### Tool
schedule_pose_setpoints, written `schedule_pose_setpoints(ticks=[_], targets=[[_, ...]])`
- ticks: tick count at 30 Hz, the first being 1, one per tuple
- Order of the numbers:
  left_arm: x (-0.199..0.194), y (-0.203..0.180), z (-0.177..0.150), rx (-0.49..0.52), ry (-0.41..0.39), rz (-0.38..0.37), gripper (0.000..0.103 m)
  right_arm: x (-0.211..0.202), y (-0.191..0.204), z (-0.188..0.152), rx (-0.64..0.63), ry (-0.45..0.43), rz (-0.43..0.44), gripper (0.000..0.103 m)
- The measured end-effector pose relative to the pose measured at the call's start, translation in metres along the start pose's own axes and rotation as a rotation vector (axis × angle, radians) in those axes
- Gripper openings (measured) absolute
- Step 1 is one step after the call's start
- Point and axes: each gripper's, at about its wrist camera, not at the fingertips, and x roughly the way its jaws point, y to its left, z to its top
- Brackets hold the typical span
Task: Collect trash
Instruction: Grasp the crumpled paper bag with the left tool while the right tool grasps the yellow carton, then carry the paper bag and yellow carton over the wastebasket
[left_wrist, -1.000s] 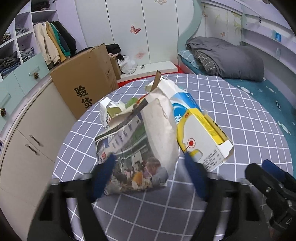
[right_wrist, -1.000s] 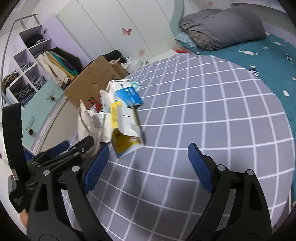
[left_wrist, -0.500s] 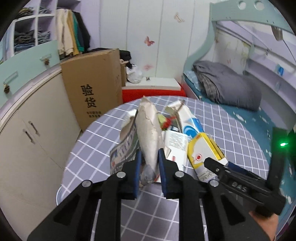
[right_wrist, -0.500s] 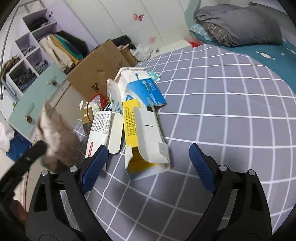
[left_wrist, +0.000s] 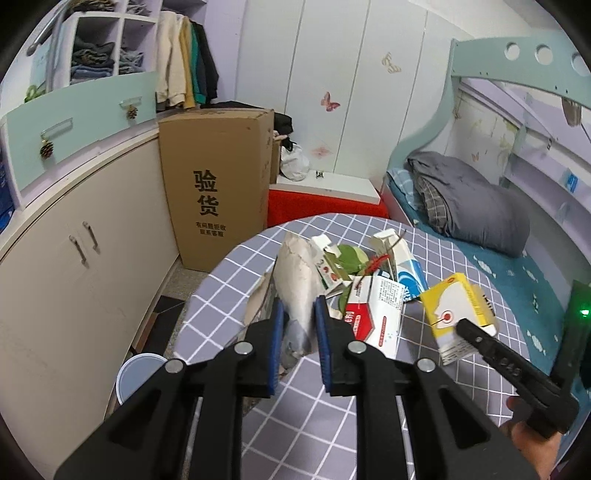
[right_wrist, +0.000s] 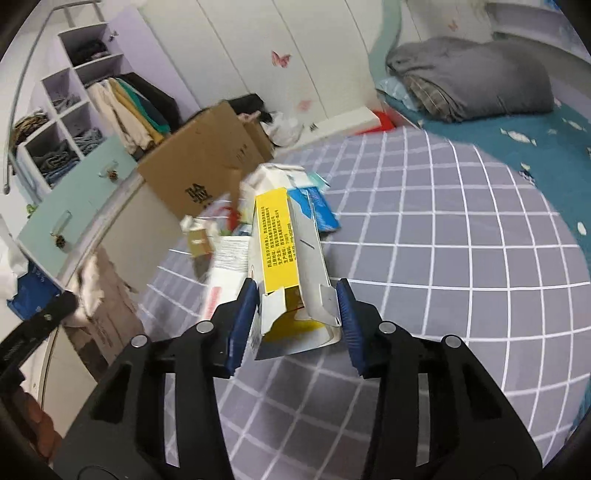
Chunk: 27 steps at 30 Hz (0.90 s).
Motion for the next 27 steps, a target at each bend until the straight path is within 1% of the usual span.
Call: schedule_pose_setpoints(ticks=[4,8,10,12,17,20,25,27], targets=[[-0.017,0.021,-0.001,-0.032,-0.02,0.005,0.016,-0.017,0.027,-0.002,-0.041,-0.024,0.033,0.044],[-0.029,0.041,-0.007,-0.05,-0.029,0.005,0.015,-0.025,0.062,-0.01,-0.085,-0.026,0.091,0.044],[-0.032,0.05,-0.012,-0.058,-0.022,-0.017,0.015,-0.024,0.076,-0.015,-0.104,-0.017,0.115,0.044],[-0.034,0.055,-0.018,-0.061,-0.016,-0.027,0.014,-0.019,0.093,-0.023,-0.116,0.008,0.145,0.044],[-0.043,0.077,-0.022,-0.075,-0.034,-0.011,0.014,-0.008,0.131,-0.042,-0.163,0.06,0.188,0.044],[-0.046,0.104,-0.026,-0.112,-0.032,0.013,0.014,0.0,0.152,-0.053,-0.19,0.09,0.219,0.044],[-0.046,0.153,-0.036,-0.191,-0.015,0.033,0.014,0.017,0.2,-0.073,-0.255,0.143,0.274,0.044],[-0.045,0.175,-0.041,-0.221,-0.008,0.055,0.014,0.026,0.216,-0.081,-0.278,0.165,0.292,0.044]])
